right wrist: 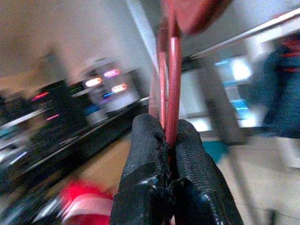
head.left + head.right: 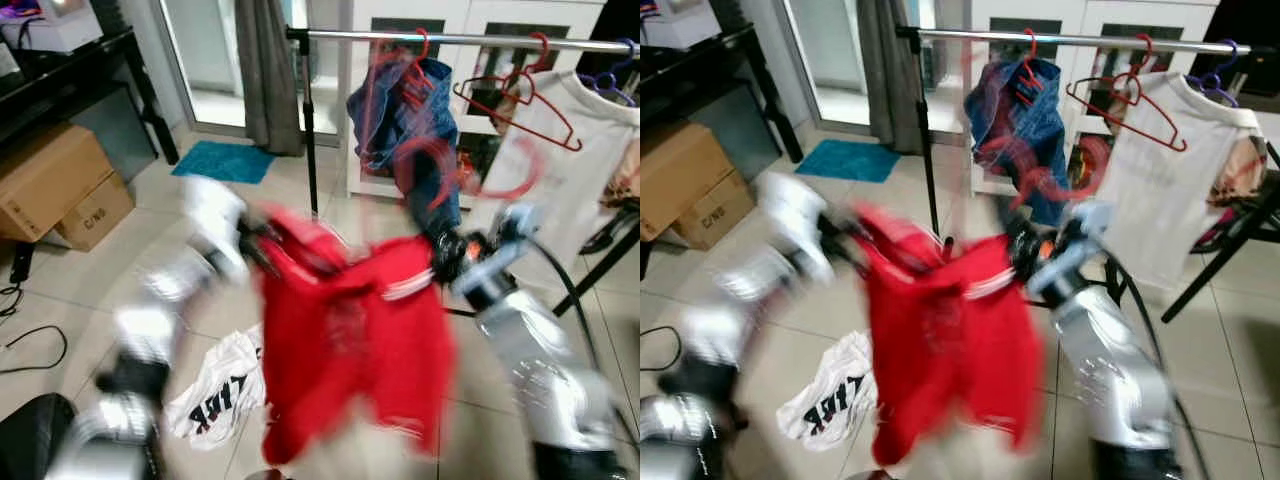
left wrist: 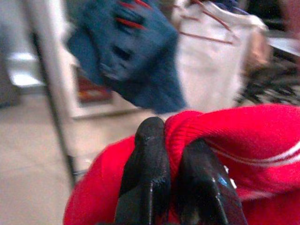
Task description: Hang hanger
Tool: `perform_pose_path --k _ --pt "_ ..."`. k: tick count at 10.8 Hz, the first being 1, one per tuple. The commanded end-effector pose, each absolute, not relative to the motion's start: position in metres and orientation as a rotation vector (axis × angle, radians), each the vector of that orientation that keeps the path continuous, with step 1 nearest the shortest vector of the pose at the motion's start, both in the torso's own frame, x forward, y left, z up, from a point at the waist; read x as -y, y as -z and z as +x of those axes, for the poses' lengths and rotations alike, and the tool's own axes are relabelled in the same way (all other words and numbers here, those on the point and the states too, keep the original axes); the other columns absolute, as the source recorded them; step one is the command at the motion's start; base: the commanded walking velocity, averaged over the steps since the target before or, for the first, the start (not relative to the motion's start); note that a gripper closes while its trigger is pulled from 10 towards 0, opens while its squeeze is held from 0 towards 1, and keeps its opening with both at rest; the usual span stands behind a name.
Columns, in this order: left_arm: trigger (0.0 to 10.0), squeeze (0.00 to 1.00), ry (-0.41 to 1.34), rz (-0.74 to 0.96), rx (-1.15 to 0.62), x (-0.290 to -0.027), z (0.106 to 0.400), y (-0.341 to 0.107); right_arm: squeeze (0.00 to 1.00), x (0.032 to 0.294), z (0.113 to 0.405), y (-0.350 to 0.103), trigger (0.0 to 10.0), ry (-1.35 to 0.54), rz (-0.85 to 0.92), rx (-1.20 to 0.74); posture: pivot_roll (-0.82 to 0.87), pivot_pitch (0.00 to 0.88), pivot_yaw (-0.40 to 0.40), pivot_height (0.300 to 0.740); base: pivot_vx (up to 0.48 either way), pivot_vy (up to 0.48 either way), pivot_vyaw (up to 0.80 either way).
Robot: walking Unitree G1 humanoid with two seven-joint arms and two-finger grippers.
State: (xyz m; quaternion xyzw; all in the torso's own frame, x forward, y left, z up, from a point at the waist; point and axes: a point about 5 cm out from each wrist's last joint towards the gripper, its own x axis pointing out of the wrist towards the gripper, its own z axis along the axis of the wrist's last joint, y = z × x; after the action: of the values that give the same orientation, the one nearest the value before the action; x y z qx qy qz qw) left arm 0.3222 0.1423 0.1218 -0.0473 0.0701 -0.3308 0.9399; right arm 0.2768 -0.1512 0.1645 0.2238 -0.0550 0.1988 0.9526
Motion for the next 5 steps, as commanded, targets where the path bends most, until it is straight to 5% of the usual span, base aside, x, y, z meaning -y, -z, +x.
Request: perform_pose_path --k 1,3,4,5 --pt "0.0 0.00 0.692 -0.103 -0.091 -0.138 0.319 -0.135 0.00 0.161 0.281 -0.165 0.0 -0.277 0.418 0.143 -0.05 0.000 0.094 0.740 0.000 0.000 0.00" --pt "0.0 0.00 0.659 -0.147 -0.087 -0.139 0.299 -0.131 0.00 0.171 0.287 -0.150 0.0 -0.118 0.335 0.104 -0.05 0.000 0.081 0.740 0.000 0.000 0.00" --pt "0.0 0.00 0.629 -0.255 -0.054 -0.137 0.285 -0.133 0.00 0.161 0.289 -0.150 0.0 -0.187 0.186 0.136 -0.04 0.000 0.066 0.740 0.000 0.000 0.00" --pt "0.0 0.00 0.592 -0.447 0.103 -0.134 0.284 -0.161 0.00 0.136 0.284 -0.150 0.0 -0.415 -0.210 0.200 -0.04 0.000 0.058 0.740 0.000 0.000 0.00"
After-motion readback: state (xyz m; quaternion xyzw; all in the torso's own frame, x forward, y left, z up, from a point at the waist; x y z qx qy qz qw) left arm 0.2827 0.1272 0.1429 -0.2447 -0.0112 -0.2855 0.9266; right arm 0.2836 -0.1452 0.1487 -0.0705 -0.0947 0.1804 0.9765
